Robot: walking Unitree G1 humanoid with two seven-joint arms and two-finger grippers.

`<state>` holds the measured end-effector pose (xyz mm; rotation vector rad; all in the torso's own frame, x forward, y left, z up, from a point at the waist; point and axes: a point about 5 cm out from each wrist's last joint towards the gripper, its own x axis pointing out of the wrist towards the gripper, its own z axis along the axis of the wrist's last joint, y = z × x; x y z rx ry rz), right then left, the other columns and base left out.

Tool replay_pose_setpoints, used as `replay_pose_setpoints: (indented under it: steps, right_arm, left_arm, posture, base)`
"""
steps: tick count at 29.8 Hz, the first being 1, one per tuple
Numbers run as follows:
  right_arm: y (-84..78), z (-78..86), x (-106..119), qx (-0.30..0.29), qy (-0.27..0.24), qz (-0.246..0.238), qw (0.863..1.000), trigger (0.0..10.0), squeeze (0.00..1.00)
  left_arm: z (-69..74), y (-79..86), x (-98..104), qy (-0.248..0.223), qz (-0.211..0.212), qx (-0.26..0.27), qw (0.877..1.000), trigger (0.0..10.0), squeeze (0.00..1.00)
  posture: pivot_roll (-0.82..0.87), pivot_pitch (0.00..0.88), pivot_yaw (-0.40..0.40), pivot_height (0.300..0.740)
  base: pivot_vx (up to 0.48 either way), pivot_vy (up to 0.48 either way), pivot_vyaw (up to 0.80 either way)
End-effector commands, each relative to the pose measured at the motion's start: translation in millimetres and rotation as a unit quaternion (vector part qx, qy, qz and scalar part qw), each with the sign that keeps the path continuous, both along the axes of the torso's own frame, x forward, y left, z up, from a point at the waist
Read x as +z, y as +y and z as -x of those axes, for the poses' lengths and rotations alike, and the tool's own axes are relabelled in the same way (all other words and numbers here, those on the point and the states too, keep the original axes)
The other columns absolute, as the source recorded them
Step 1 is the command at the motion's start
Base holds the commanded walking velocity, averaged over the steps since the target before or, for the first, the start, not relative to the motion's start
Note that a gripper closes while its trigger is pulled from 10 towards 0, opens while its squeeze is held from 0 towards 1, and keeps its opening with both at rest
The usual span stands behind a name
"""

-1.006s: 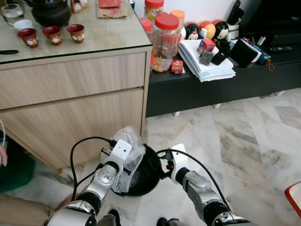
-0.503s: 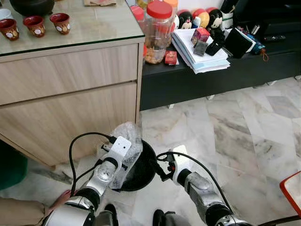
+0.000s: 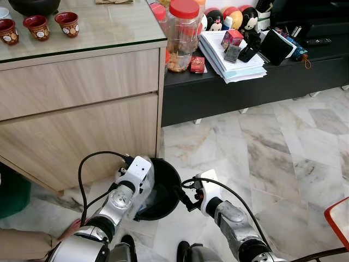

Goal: Picking trash to rubbish bin

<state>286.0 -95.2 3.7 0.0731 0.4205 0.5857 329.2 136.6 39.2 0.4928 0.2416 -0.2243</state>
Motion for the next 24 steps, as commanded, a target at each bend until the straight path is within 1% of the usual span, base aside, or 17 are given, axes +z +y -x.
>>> replay_pose_setpoints:
  steps: [1,3,4,6,7,9,11,12,15,16,17,19,20,22,23,24]
  right_arm:
    - [-3.0,5.4,-5,-0.004,0.01,0.001,1.0,10.0,0.0]
    - [-3.3,6.6,-7,-0.004,0.011,0.002,1.0,10.0,0.0]
    - [-3.3,7.0,-7,-0.004,0.012,0.002,1.0,10.0,0.0]
    - [-2.8,9.0,-9,-0.004,0.017,0.004,1.0,10.0,0.0]
    - [-2.8,9.0,-9,-0.004,0.017,0.004,1.0,10.0,0.0]
    - [-5.0,11.6,-13,-0.01,0.025,0.009,1.0,10.0,0.0]
    - [-9.8,14.7,-17,-0.021,0.033,0.015,0.999,10.0,0.0]
    - [-10.3,15.0,-17,-0.023,0.035,0.016,0.999,10.0,0.0]
    - [-15.7,18.2,-22,-0.037,0.045,0.024,0.998,10.0,0.0]
    - [-19.1,20.2,-25,-0.045,0.051,0.029,0.997,10.0,0.0]
    - [-26.1,24.8,-30,-0.06,0.063,0.038,0.995,10.0,0.0]
    - [-33.4,29.8,-36,-0.077,0.078,0.046,0.993,10.0,0.0]
    - [-36.1,31.8,-38,-0.083,0.083,0.052,0.992,10.0,0.0]
    - [-39.6,34.4,-41,-0.093,0.092,0.058,0.99,10.0,0.0]
    - [-43.3,37.1,-43,-0.107,0.102,0.06,0.987,10.0,0.0]
    - [-43.3,37.1,-43,-0.107,0.102,0.06,0.987,10.0,0.0]
  left_arm:
    - [3.6,1.6,-6,0.016,-0.009,0.006,1.0,10.0,1.0]
    - [3.7,3.3,-7,0.018,-0.02,0.013,1.0,10.0,1.0]
    - [3.8,4.0,-8,0.018,-0.022,0.016,0.999,10.0,0.0]
    - [4.7,10.2,-9,0.02,-0.02,0.037,0.999,10.0,0.0]
    - [4.7,10.2,-9,0.02,-0.02,0.037,0.999,10.0,0.0]
    - [6.1,18.0,-9,0.012,-0.016,0.052,0.998,10.0,0.0]
    - [9.6,28.2,-8,-0.01,-0.011,0.07,0.997,10.0,0.0]
    - [10.1,30.2,-8,-0.015,-0.01,0.074,0.997,10.0,0.0]
    - [16.8,41.7,-8,-0.034,0.011,0.097,0.995,10.0,0.0]
    - [22.6,49.3,-10,-0.043,0.022,0.112,0.993,10.0,0.0]
    - [37.2,66.1,-15,-0.056,0.051,0.15,0.986,10.0,0.0]
    - [55.9,83.7,-25,-0.054,0.079,0.199,0.975,10.0,0.0]
    - [64.8,91.0,-31,-0.044,0.092,0.22,0.97,10.0,0.0]
    - [78.1,99.5,-42,-0.023,0.102,0.242,0.964,10.0,0.0]
    - [90.3,104.2,-52,0.0,0.092,0.253,0.963,10.0,0.0]
    - [90.3,104.2,-52,0.0,0.092,0.253,0.963,10.0,0.0]
  posture:
    - [-0.07,0.251,-0.133,0.74]
    - [-0.07,0.252,-0.133,0.74]
    - [-0.07,0.252,-0.133,0.74]
    - [-0.06,0.25,-0.129,0.74]
    - [-0.06,0.25,-0.129,0.74]
    - [-0.05,0.245,-0.121,0.74]
    - [-0.04,0.239,-0.115,0.74]
    - [-0.04,0.239,-0.115,0.74]
    - [-0.03,0.232,-0.107,0.74]
    - [-0.01,0.222,-0.101,0.74]
    - [0.0,0.216,-0.095,0.74]
    - [0.0,0.207,-0.087,0.74]
    - [0.01,0.197,-0.081,0.74]
    - [0.01,0.191,-0.077,0.74]
    - [0.01,0.177,-0.07,0.74]
    - [0.01,0.177,-0.07,0.74]
  base:
    - [0.0,0.0,0.0]
    - [0.0,0.0,0.0]
    - [0.0,0.0,0.0]
    - [0.0,0.0,0.0]
    - [0.0,0.0,0.0]
    - [0.0,0.0,0.0]
    - [0.0,0.0,0.0]
    - [0.0,0.0,0.0]
    - [0.0,0.0,0.0]
    - [0.0,0.0,0.0]
    - [0.0,0.0,0.0]
    - [0.0,0.0,0.0]
    - [0.0,0.0,0.0]
    - [0.0,0.0,0.0]
    - [0.0,0.0,0.0]
    - [0.0,0.0,0.0]
